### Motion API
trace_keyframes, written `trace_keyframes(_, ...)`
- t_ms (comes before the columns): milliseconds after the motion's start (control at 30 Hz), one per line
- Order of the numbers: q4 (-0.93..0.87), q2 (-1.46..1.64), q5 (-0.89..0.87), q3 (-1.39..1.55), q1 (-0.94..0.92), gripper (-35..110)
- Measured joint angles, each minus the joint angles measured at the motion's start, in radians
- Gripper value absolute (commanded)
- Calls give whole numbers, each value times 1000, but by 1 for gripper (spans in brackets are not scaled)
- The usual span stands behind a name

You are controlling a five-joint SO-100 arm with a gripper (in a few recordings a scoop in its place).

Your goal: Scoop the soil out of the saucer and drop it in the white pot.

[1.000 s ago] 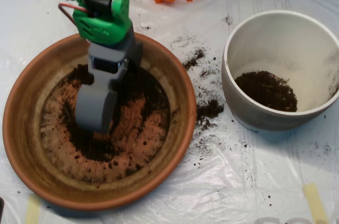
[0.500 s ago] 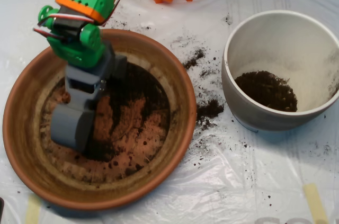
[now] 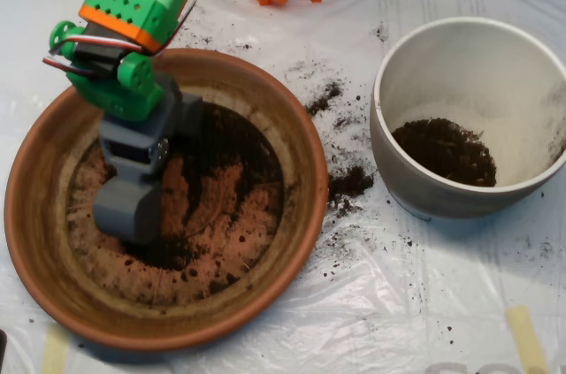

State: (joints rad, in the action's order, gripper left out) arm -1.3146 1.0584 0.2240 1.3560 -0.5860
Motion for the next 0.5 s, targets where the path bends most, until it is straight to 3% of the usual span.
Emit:
trace_keyframes(333,60,3,64,-6,-46,31)
trace_keyframes(500,178,124,92,164,-52,25)
